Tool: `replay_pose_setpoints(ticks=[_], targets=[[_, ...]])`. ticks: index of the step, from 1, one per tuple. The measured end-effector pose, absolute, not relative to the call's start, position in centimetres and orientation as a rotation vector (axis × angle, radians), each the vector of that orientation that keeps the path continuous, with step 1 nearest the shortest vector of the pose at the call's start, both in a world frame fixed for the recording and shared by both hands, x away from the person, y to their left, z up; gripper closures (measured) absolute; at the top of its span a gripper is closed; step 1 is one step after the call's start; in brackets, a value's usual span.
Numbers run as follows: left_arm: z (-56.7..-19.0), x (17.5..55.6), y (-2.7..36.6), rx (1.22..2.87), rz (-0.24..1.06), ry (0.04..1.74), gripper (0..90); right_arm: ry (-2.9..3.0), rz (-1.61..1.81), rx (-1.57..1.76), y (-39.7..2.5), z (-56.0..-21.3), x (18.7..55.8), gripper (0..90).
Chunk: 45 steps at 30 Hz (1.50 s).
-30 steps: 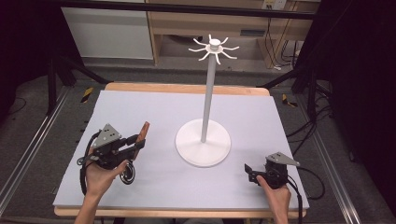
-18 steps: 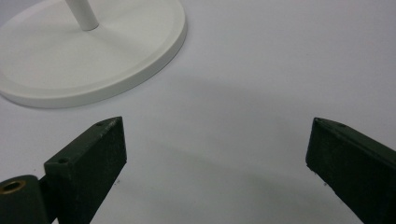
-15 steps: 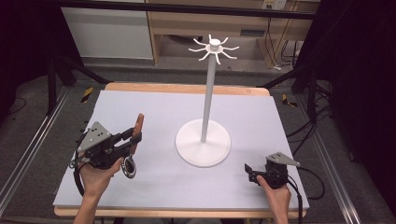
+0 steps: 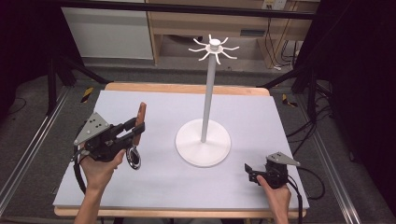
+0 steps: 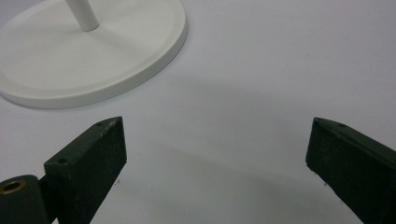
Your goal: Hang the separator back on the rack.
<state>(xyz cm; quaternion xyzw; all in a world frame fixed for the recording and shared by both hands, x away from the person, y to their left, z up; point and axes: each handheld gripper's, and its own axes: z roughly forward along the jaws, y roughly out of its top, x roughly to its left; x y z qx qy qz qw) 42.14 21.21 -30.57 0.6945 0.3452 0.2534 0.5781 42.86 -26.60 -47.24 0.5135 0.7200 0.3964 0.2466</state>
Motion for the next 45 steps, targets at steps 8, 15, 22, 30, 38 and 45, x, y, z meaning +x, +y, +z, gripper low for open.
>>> replay_pose_setpoints(ticks=[8,15,22,30,38,45], targets=[[-28.6,42.2,20.1,1.603,0.601,0.778,67.5,1.964,1.081,1.401,-26.6,-47.2,42.9,5.6],[-27.6,42.3,19.5,1.597,0.601,0.760,67.5,1.962,1.074,1.400,-26.6,-47.3,42.8,5.7],[-27.0,42.7,18.7,1.595,0.597,0.749,67.5,1.969,1.074,1.399,-26.5,-47.3,42.9,5.6],[-26.0,43.0,17.4,1.609,0.608,0.715,67.5,1.968,1.077,1.408,-26.5,-47.3,42.9,5.6],[-25.3,43.3,16.1,1.606,0.604,0.694,67.5,1.963,1.078,1.402,-26.5,-47.3,42.9,5.7],[-24.7,43.4,15.4,1.596,0.596,0.685,67.5,1.953,1.087,1.408,-26.5,-47.2,42.9,5.6]])
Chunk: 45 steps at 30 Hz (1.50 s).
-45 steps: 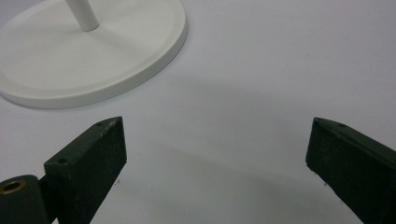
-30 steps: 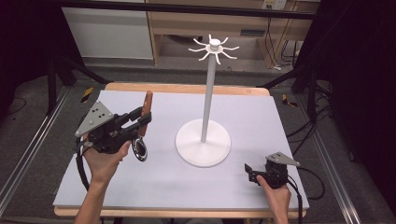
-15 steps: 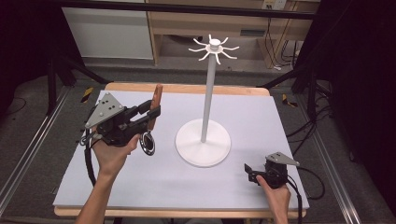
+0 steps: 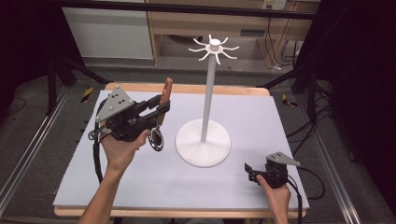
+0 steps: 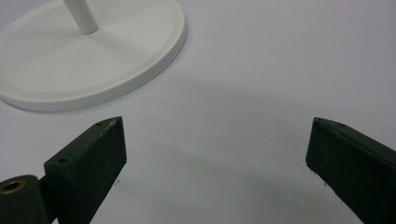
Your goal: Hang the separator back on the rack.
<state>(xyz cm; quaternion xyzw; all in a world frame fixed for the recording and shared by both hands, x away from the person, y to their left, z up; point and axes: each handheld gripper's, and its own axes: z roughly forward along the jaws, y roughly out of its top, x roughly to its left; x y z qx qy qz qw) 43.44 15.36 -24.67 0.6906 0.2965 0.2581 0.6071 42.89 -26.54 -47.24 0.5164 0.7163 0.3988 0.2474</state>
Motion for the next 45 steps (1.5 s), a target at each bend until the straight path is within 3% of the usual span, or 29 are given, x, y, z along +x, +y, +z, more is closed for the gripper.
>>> replay_pose_setpoints(ticks=[45], targets=[[-20.1,44.2,11.2,1.572,0.618,0.634,67.5,1.937,1.109,1.412,-26.6,-47.2,42.9,5.5]])
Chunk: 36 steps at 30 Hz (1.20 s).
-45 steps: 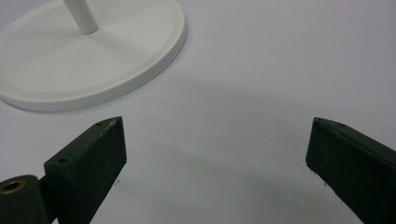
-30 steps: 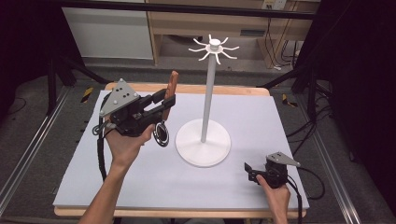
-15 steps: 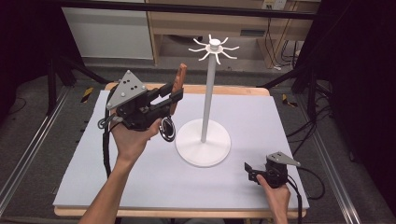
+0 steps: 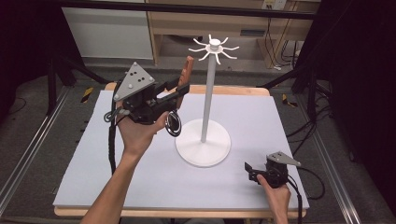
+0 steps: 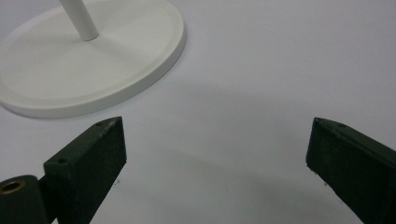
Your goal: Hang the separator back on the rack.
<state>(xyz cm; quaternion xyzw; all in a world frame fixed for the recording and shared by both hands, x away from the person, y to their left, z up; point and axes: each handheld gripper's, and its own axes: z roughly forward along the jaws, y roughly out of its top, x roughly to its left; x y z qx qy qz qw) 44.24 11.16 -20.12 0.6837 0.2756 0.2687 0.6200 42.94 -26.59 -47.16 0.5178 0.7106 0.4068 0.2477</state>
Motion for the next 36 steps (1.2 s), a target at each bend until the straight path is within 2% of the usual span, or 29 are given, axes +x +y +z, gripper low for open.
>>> replay_pose_setpoints(ticks=[36], targets=[[-19.8,46.1,9.0,1.604,0.660,0.649,67.5,1.931,1.112,1.410,-26.7,-47.1,42.9,5.5]])
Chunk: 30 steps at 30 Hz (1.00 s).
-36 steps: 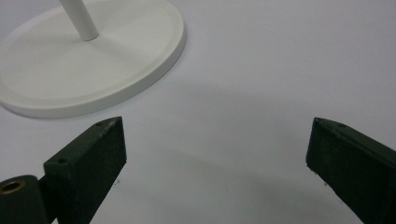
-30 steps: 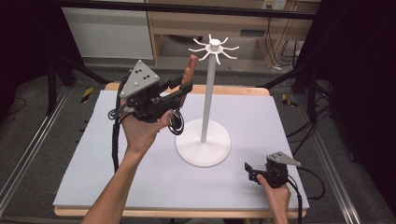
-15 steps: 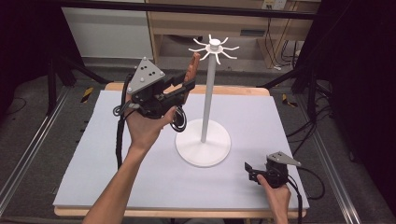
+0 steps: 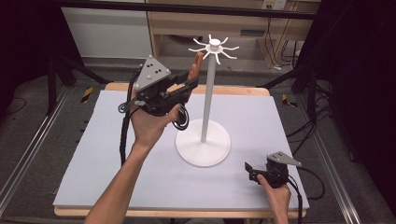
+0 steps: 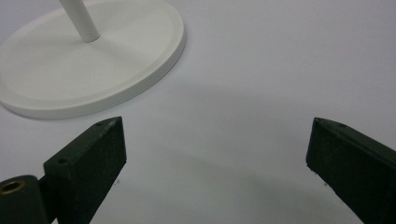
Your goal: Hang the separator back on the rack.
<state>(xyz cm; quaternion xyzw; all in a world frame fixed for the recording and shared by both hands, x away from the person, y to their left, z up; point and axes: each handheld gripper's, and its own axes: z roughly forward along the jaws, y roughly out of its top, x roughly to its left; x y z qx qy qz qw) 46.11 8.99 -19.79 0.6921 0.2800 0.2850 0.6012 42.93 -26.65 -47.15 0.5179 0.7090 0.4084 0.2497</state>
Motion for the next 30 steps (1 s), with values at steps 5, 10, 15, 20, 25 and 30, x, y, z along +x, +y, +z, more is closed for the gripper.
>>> replay_pose_setpoints(ticks=[5,10,15,20,25,30], targets=[[-19.9,46.3,8.7,1.612,0.654,0.652,67.4,1.932,1.112,1.414,-26.6,-47.1,42.9,5.5],[-20.2,46.7,8.5,1.606,0.661,0.657,67.4,1.932,1.113,1.414,-26.6,-47.1,42.9,5.5],[-20.3,46.8,8.2,1.614,0.650,0.665,67.4,1.935,1.111,1.414,-26.7,-47.1,42.9,5.5],[-20.6,46.9,8.1,1.609,0.640,0.671,67.4,1.933,1.112,1.413,-26.7,-47.1,42.9,5.5],[-20.7,47.0,8.0,1.609,0.643,0.673,67.4,1.937,1.111,1.417,-26.6,-47.1,42.9,5.5],[-20.8,47.2,7.8,1.614,0.646,0.675,67.3,1.941,1.110,1.413,-26.6,-47.2,42.9,5.5]])
